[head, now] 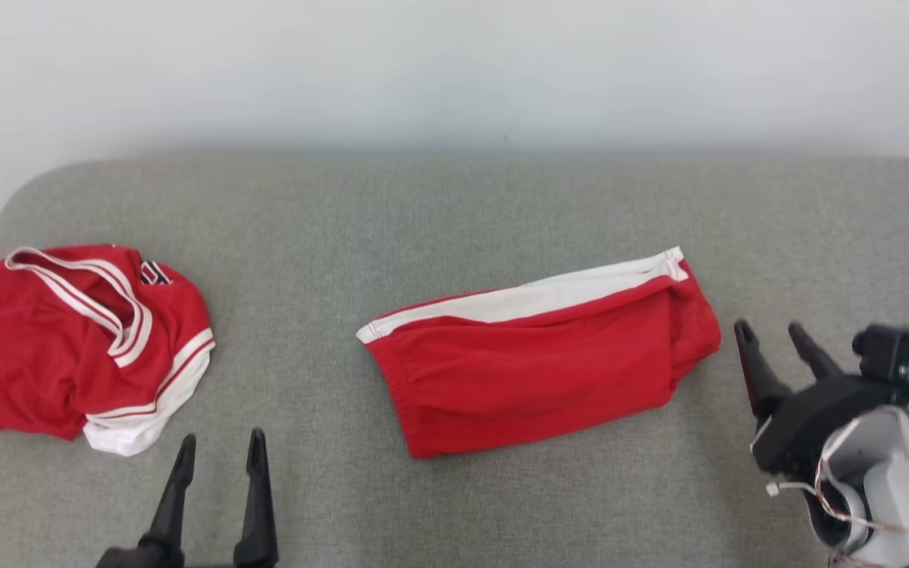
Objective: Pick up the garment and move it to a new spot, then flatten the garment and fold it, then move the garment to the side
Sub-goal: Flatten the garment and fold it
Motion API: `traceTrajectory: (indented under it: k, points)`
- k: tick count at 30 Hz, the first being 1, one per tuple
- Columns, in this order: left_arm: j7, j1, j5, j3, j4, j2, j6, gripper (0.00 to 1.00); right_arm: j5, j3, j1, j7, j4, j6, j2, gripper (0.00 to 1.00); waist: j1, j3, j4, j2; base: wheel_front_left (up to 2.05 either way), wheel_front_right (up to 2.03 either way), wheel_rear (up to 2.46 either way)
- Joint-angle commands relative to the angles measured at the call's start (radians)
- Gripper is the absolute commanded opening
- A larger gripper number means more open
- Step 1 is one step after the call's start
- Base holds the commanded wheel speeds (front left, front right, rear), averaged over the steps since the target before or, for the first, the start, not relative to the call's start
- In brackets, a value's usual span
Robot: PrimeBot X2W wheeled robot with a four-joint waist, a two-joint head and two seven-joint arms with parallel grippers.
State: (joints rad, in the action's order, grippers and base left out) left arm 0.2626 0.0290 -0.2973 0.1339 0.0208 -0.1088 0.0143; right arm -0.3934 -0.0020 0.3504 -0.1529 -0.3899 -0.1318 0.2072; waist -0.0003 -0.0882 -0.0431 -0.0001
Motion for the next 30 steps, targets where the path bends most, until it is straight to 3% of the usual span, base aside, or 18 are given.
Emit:
traceTrajectory:
  k: [1,7,16,30]
  points:
    - [0.003,0.034,0.019,-0.014,-0.01,0.007,-0.01,1.0,-0.006,-0.012,-0.026,0.004,-0.004,0.002,-0.001,1.0,0.0003,0.053,0.017,0.0001,0.0,0.0,0.0]
    - [0.003,0.107,0.059,-0.044,-0.027,0.029,-0.032,1.0,0.011,-0.041,-0.033,-0.035,-0.03,0.002,-0.017,1.0,0.0003,0.063,0.016,0.0001,0.0,0.0,0.0]
    - [0.003,0.093,0.085,-0.047,-0.012,0.047,-0.063,1.0,0.028,-0.085,0.099,-0.201,-0.116,0.002,-0.04,1.0,0.0003,0.016,-0.008,0.0001,0.0,0.0,0.0]
    - [0.003,0.043,0.108,-0.033,-0.028,0.058,-0.086,1.0,0.214,-0.242,0.313,-0.377,-0.288,0.002,-0.024,1.0,0.0003,-0.094,-0.114,0.0001,0.0,0.0,0.0]
